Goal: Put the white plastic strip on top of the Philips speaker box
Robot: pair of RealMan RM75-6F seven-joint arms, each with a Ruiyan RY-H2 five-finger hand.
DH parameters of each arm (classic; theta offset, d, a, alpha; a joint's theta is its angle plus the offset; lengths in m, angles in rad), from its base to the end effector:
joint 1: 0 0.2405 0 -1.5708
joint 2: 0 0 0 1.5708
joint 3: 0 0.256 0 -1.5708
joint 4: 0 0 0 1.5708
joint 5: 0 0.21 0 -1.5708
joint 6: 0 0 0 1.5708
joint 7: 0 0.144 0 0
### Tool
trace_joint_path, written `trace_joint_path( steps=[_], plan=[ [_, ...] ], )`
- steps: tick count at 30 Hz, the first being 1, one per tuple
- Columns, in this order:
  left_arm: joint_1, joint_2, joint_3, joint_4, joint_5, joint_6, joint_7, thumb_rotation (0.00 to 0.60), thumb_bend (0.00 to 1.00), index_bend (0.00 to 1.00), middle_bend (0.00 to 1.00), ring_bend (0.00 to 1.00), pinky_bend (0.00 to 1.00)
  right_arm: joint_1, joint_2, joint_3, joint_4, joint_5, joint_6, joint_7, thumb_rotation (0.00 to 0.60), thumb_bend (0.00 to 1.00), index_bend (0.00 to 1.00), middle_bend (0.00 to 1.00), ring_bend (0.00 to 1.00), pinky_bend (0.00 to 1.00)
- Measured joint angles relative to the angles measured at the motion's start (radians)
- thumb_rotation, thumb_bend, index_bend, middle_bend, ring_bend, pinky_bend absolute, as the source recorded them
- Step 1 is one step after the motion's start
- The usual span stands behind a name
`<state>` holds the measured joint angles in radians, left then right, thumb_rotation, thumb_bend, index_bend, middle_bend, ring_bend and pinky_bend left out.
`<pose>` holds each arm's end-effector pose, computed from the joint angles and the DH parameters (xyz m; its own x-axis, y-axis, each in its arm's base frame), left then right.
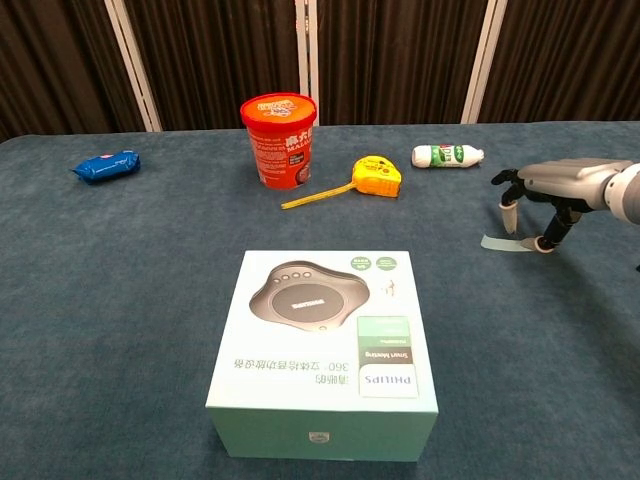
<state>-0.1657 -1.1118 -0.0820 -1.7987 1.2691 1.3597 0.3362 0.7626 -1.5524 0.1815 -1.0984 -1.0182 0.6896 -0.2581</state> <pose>-0.2902 0.2046 0.1403 0.4976 0.1272 0.8580 0.8568 0.0823 -0.5091 -0.2390 -0.4003 0.0031 0.5444 -0.3692 0.7532 -0.8379 -0.1968 0.5092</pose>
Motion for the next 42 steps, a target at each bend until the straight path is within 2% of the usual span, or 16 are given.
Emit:
trace_joint_path(
  steps=[12,22,31,37,42],
  plan=[
    [-0.001,0.008,0.004,0.001,0.003,0.004,-0.015,0.600,0.00,0.00,0.00,0.00,0.00,0.000,-0.024,-0.016,0.043,0.028,-0.009,-0.009,0.600,0.30,0.52,0.00,0.00,0.00],
    [-0.003,0.009,0.005,0.004,-0.001,0.004,-0.020,0.600,0.00,0.00,0.00,0.00,0.00,0.000,-0.034,-0.019,0.075,0.003,-0.015,0.030,0.600,0.32,0.56,0.00,0.00,0.00],
    [-0.004,0.012,0.005,0.002,0.000,0.008,-0.028,0.600,0.00,0.00,0.00,0.00,0.00,-0.001,-0.041,-0.022,0.086,-0.005,-0.020,0.044,0.600,0.39,0.62,0.00,0.00,0.00],
    [-0.003,0.016,0.005,-0.001,0.003,0.013,-0.034,0.600,0.00,0.00,0.00,0.00,0.00,-0.006,-0.025,-0.023,0.064,-0.043,0.002,0.068,0.600,0.43,0.65,0.00,0.00,0.00],
    [-0.003,0.017,0.009,-0.004,0.008,0.012,-0.037,0.600,0.00,0.00,0.00,0.00,0.00,-0.017,0.003,-0.026,0.019,-0.124,0.065,0.104,0.600,0.42,0.67,0.00,0.00,0.00]
  ],
)
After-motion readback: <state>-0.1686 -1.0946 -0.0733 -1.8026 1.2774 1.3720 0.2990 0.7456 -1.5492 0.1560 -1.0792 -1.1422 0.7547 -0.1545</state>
